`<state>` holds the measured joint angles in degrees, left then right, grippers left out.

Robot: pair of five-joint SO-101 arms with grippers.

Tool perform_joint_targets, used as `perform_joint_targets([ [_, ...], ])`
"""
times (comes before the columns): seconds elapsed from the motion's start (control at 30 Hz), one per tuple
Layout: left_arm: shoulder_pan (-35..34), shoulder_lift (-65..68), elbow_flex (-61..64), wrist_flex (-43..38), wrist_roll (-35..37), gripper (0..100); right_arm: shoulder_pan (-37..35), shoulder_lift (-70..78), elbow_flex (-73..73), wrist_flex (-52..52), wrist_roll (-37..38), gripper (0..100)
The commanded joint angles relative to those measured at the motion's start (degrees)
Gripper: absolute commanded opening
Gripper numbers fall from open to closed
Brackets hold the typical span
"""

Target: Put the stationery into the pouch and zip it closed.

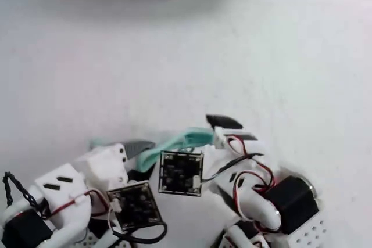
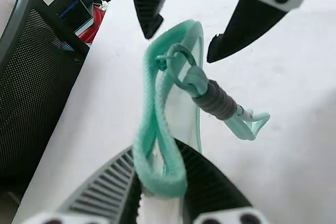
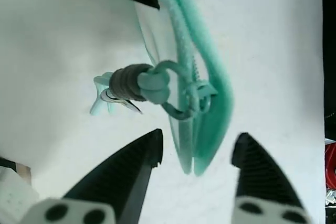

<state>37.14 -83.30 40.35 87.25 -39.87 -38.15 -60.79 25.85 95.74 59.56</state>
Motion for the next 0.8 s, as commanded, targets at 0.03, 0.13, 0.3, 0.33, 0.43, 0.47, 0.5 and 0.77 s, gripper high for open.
perform_joint_targets([
  [0.03,0.7,0.0,-4.1,-1.4,-0.3,2,0.9,-0.2,-0.6,-3.7,-0.5,1.8],
  [0.13,0.7,0.0,-4.1,-2.5,1.4,2,0.2,0.1,1.4,-4.4,-2.8,1.9],
  [0.3,0.7,0.0,-5.6,-3.6,2.5,2,-1.9,-0.3,6.6,-5.5,-3.3,1.9],
  [0.33,0.7,0.0,-6.1,-3.6,2.5,2,-1.5,-0.3,7.4,-6.0,-3.3,1.9],
  [0.43,0.6,0.0,-7.4,-3.3,2.6,2,-1.5,-0.3,8.7,-6.2,-3.4,1.9],
  [0.47,0.6,0.0,-7.5,-3.2,2.6,2,-1.5,-0.3,8.7,-6.2,-4.4,2.9],
  [0.5,0.6,0.0,-7.5,-3.2,2.6,2,-1.5,-0.3,8.6,-6.2,-6.2,5.3],
  [0.77,0.7,0.0,-7.7,-3.2,4.8,2,-1.5,-0.3,8.5,-9.1,-10.5,22.0],
])
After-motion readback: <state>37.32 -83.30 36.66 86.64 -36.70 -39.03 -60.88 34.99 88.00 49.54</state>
